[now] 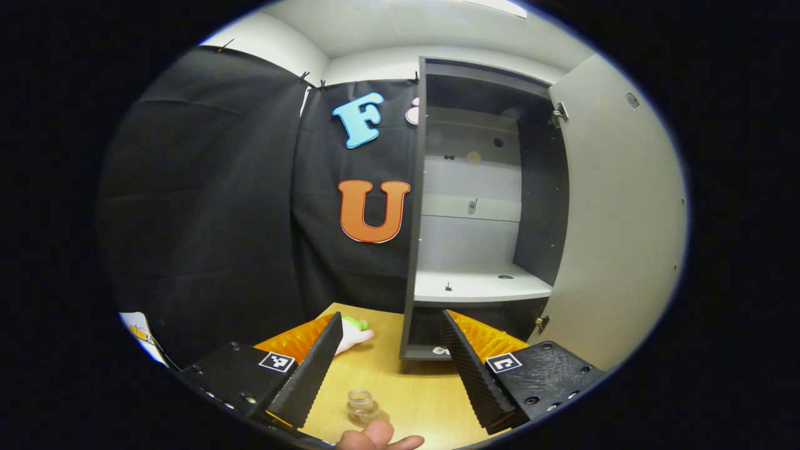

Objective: Open the cabinet door with the right hand, grasp the bottle in the cabinet with the left hand and place it on the coaster, then close the cabinet door with the right hand.

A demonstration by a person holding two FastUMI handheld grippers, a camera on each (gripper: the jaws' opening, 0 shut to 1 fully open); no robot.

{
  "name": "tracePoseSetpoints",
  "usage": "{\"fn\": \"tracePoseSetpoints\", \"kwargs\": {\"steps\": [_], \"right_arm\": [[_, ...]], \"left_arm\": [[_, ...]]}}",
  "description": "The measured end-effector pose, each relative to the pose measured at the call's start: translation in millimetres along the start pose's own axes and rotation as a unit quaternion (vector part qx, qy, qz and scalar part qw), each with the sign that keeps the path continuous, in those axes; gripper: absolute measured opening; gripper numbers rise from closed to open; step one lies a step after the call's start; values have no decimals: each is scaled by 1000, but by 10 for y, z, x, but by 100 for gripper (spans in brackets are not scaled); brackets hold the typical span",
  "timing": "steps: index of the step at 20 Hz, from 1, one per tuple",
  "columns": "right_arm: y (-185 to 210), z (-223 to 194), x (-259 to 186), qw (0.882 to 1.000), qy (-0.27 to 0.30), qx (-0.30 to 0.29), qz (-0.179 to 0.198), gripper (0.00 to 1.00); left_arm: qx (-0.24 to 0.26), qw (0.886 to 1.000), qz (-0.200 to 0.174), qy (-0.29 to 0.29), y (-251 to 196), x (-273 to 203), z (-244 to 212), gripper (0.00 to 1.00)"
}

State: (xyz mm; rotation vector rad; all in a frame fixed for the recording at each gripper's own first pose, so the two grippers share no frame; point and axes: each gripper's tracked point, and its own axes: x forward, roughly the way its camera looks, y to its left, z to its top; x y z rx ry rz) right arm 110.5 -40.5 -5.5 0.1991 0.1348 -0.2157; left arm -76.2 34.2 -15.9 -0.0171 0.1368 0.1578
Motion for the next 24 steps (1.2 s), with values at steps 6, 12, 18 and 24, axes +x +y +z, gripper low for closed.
{"fn": "tracePoseSetpoints", "kwargs": {"steps": [6,12,18,24], "right_arm": [[256,164,317,997,1,20,76,92],[289,99,308,998,0,55,43,90],[902,40,152,994,5,89,64,87],[1536,175,190,994,-33,-38,95,87]], "left_arm": [[10,1000,-15,-25,-808,-180,252,96],[7,998,-65,12,-927,86,73,96],[12,997,-77,-14,-581,224,271,96],[2,998,-55,-18,-125,300,304,96]]}}
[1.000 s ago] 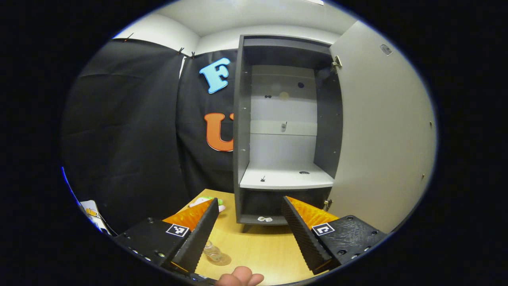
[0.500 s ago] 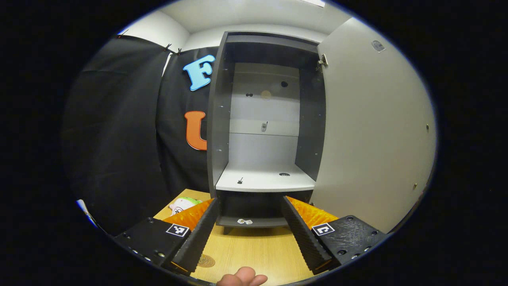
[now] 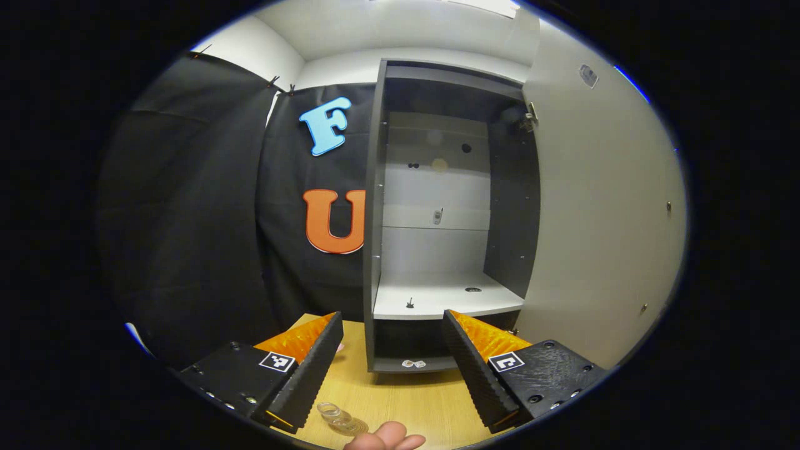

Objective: Open the cabinet door with the right hand, grasp the bottle in the cabinet with the left hand and place it on the coaster, then close the cabinet door with the right hand.

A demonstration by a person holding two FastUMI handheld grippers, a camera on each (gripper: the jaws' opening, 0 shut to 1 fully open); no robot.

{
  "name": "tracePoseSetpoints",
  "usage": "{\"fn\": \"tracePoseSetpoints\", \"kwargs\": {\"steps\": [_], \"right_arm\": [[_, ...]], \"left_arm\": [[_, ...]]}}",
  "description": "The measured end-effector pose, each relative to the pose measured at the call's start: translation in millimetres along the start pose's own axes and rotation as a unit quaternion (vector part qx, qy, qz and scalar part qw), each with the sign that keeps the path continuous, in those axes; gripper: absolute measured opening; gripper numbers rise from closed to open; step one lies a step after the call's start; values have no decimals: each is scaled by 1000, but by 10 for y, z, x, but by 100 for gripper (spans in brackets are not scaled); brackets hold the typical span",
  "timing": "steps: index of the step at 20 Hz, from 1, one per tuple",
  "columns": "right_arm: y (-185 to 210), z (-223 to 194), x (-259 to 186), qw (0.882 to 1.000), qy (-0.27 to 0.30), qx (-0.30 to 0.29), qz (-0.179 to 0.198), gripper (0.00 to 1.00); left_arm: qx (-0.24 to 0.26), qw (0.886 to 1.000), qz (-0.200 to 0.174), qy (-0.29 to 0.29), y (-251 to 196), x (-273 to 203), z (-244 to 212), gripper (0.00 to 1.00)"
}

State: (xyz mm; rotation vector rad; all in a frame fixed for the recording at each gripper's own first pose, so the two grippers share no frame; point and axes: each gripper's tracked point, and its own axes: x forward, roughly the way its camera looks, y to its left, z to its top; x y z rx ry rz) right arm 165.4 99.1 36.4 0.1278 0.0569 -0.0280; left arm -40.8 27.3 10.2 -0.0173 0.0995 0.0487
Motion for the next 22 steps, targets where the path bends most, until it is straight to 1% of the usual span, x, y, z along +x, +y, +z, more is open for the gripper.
{"fn": "tracePoseSetpoints", "kwargs": {"steps": [2,4,5,6,7,8,9,10,11,17,20,22], "right_arm": [[134,-14,102,1000,-6,-16,5,87],[234,52,191,1000,-14,-24,2,87],[282,53,239,999,-18,-26,3,82],[338,87,273,999,-24,-29,7,88],[399,121,312,999,-33,-29,15,83],[419,161,351,998,-43,-30,16,88],[445,175,372,998,-46,-32,19,89],[486,158,394,998,-43,-30,26,86],[555,153,428,998,-42,-25,36,89],[875,97,472,996,-20,-13,81,91],[1025,-47,511,995,10,-4,100,92],[1215,-65,535,992,21,4,123,92]], "left_arm": [[-5,1000,14,-3,163,-35,6,96],[-11,1000,21,4,296,-55,-45,96],[-17,1000,25,8,363,-68,-58,96],[-23,999,31,8,441,-83,-44,96],[-27,999,35,7,503,-97,-38,96],[-29,999,42,5,576,-124,-31,96],[-29,998,47,3,633,-134,-15,95],[-30,998,50,1,678,-149,-7,95],[-30,998,52,0,702,-151,-2,95],[-28,998,63,5,830,-161,-70,95],[-32,997,67,8,865,-164,-77,95],[-42,997,68,8,876,-169,-66,95]]}}
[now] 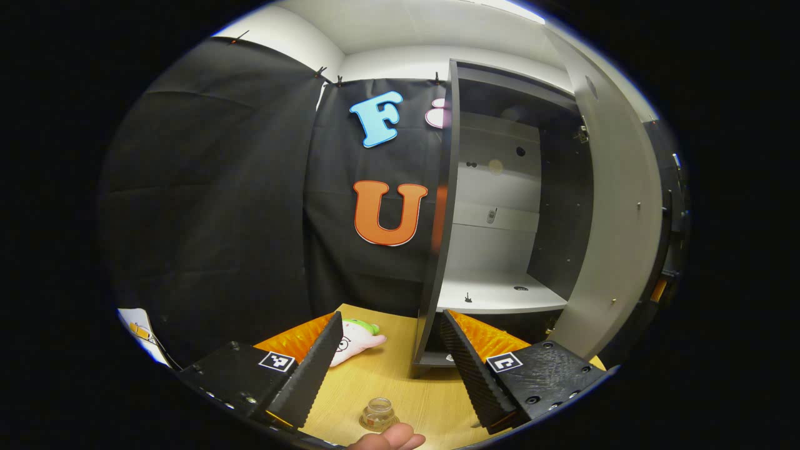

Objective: Open the cabinet door with the right hand, grasp the bottle in the cabinet with the left hand and place it on the coaster, then close the cabinet door with the right hand.

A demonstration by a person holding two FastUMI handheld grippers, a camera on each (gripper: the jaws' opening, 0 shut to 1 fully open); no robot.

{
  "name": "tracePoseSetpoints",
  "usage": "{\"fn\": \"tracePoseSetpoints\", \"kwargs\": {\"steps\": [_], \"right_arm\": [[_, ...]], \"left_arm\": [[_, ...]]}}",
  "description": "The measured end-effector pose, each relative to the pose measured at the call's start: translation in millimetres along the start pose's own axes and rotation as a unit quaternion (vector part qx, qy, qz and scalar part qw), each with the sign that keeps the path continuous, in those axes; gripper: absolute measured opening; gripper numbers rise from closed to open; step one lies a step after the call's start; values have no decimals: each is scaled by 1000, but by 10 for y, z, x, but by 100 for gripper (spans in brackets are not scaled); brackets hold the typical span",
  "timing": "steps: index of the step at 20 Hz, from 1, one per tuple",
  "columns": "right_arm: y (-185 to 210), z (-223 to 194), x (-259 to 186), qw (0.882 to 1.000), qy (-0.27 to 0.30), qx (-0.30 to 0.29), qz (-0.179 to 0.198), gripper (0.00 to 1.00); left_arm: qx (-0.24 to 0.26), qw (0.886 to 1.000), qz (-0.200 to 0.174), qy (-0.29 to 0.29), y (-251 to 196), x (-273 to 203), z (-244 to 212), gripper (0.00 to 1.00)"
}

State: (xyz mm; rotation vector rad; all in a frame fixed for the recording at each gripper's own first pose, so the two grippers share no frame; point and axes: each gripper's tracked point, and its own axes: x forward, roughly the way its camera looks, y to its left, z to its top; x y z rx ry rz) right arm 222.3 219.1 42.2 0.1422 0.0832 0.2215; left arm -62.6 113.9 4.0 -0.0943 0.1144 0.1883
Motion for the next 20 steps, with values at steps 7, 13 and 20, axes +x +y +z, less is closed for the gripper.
{"fn": "tracePoseSetpoints", "kwargs": {"steps": [7,13,20], "right_arm": [[917,-261,21,985,63,-58,149,97],[780,-172,-65,990,55,-50,118,97],[28,-126,-312,998,56,8,36,97]], "left_arm": [[-26,999,-23,-20,-10,-9,138,95],[-31,997,-58,-29,-278,34,200,95],[-16,994,-104,-21,-764,161,189,95]]}}
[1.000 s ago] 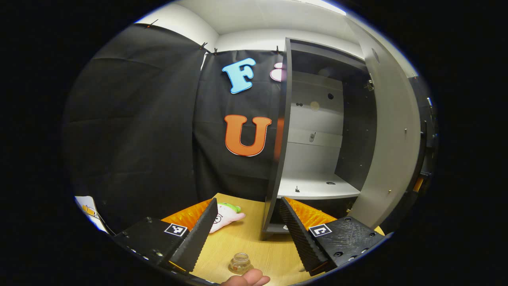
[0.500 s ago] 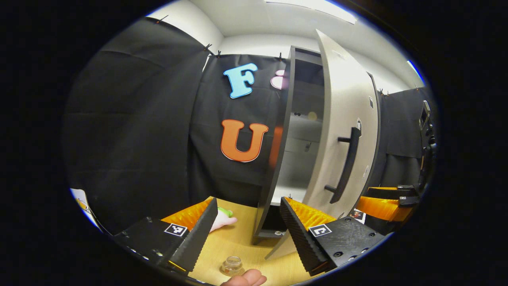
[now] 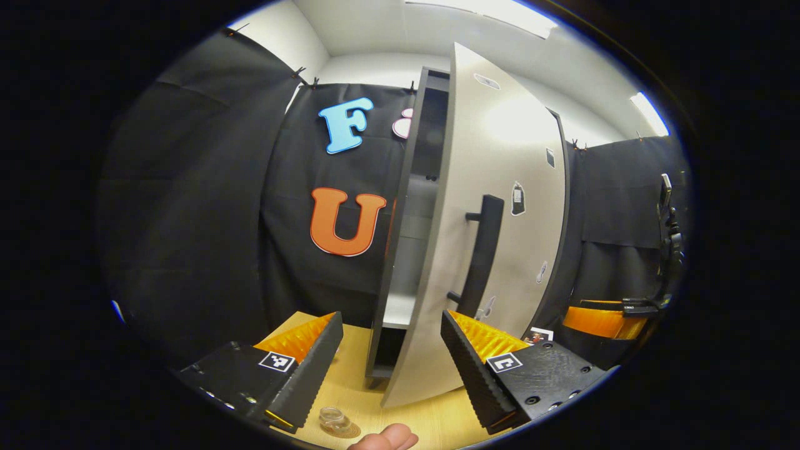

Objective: Open the cabinet door with the right hand, grasp the bottle in the cabinet with the left hand and place it on the coaster, then close the cabinet door with the right hand.

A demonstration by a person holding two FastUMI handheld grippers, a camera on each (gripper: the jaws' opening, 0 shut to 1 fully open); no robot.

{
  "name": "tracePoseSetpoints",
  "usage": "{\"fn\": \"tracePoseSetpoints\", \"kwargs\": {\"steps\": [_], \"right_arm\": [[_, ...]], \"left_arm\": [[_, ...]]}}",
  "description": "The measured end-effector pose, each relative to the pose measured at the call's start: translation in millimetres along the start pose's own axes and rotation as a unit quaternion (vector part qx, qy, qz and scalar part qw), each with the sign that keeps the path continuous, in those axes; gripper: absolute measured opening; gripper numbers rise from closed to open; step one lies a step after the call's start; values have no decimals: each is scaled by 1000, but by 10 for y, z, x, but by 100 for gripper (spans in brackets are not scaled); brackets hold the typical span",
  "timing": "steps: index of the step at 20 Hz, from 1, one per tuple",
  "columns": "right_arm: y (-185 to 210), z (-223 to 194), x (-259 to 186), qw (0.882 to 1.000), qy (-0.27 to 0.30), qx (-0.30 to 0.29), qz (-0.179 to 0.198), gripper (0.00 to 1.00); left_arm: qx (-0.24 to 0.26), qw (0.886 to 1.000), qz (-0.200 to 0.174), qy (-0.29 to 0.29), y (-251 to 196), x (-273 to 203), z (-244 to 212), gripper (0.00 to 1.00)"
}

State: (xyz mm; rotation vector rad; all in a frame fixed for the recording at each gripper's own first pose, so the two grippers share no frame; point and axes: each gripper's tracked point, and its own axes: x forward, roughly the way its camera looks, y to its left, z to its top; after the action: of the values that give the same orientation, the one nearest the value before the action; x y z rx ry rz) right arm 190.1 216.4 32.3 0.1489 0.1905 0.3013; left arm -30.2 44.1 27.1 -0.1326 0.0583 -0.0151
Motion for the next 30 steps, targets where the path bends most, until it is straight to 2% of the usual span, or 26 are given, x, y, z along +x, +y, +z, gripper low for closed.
{"fn": "tracePoseSetpoints", "kwargs": {"steps": [3,6,8,13,23,30], "right_arm": [[-261,-24,-144,999,-2,17,-30,97],[-485,-21,-279,998,-11,35,-57,97],[-620,-22,-350,996,-21,46,-76,97],[-740,-81,-390,994,-23,55,-87,96],[-673,-51,-317,995,-34,43,-85,96],[-859,-73,-273,991,-42,54,-112,96]], "left_arm": [[12,1000,-4,7,-126,78,-13,95],[26,1000,8,14,-179,148,-43,95],[25,1000,-5,9,-198,138,-10,95],[36,999,-3,11,-120,128,-58,95],[44,999,15,22,97,110,-125,95],[39,999,23,21,185,144,-139,95]]}}
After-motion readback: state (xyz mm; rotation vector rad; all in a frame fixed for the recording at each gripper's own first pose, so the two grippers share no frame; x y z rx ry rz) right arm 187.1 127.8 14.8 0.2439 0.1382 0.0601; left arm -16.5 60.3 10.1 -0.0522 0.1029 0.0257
